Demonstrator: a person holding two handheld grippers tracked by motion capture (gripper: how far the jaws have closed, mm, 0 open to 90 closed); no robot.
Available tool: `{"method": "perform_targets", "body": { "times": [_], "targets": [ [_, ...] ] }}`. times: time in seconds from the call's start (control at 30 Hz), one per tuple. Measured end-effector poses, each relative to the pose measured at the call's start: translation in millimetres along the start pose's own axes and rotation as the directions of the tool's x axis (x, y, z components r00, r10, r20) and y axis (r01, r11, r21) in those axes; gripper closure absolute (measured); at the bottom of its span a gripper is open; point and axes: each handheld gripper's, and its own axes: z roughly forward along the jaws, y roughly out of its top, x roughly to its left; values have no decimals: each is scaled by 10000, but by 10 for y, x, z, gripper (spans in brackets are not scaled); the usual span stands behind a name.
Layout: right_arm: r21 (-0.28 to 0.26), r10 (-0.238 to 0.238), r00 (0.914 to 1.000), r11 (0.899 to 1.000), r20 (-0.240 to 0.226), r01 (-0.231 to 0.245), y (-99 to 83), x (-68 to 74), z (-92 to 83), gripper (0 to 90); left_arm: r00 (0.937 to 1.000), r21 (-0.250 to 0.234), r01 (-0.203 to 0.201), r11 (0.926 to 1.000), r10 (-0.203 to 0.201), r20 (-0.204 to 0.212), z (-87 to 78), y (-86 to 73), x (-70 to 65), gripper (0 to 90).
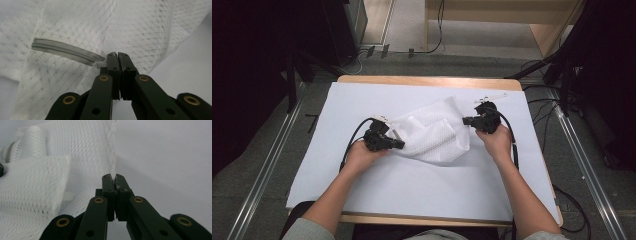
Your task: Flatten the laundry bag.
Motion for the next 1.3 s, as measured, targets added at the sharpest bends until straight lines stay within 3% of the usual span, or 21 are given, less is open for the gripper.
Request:
{"method": "perform_targets", "body": {
  "times": [0.1,0.27,0.4,0.5,0.57,0.63,0.77,0.83,1.03,1.07,1.17,1.2,1.3],
  "targets": [
    [7,117,9999,9999,47,-117,-43,-43,1,899,10000,37,-63,10000,63,14,12,-14,-12,880],
    [459,372,9989,9982,277,-384,-179,-149,103,899,10000,130,-67,9999,66,70,18,-47,-32,866],
    [773,657,9976,9947,204,-671,-266,-213,201,870,10000,56,-69,10000,69,37,9,-58,-37,856],
    [453,596,9980,9971,225,-605,-240,-187,138,783,10000,-13,-30,10000,30,91,2,-56,-25,846],
    [67,258,9988,9996,413,-261,-188,-132,47,754,9999,-29,-1,10000,2,113,-2,-55,-25,842],
    [-153,221,9990,9997,390,-216,-165,-102,10,740,9999,-12,-26,10000,26,109,-2,-54,-26,839],
    [-733,13,9999,9973,-102,-21,-81,44,-59,687,10000,-104,-27,9999,28,81,-5,-53,-32,830],
    [-742,-50,9998,9972,-212,35,-69,75,-45,679,10000,-105,-24,9999,25,76,-6,-52,-33,830],
    [-606,-141,9917,9981,-1274,64,-9,276,181,529,10000,-103,1,9999,0,70,-11,-61,-29,826],
    [-606,-141,9917,9981,-1274,64,-9,276,181,529,10000,-103,1,9999,0,70,-11,-61,-29,825],
    [-321,-185,9917,9994,-1271,145,-27,308,292,490,10000,-139,53,9999,-52,69,-15,-70,-26,825],
    [6,-99,9898,9999,-1422,101,-50,311,356,487,10000,-124,40,9999,-38,85,-22,-73,-24,824],
    [460,-42,9848,9989,-1735,124,-82,329,436,563,10000,-141,57,9999,-56,72,-23,-74,-26,822]
  ]
}}
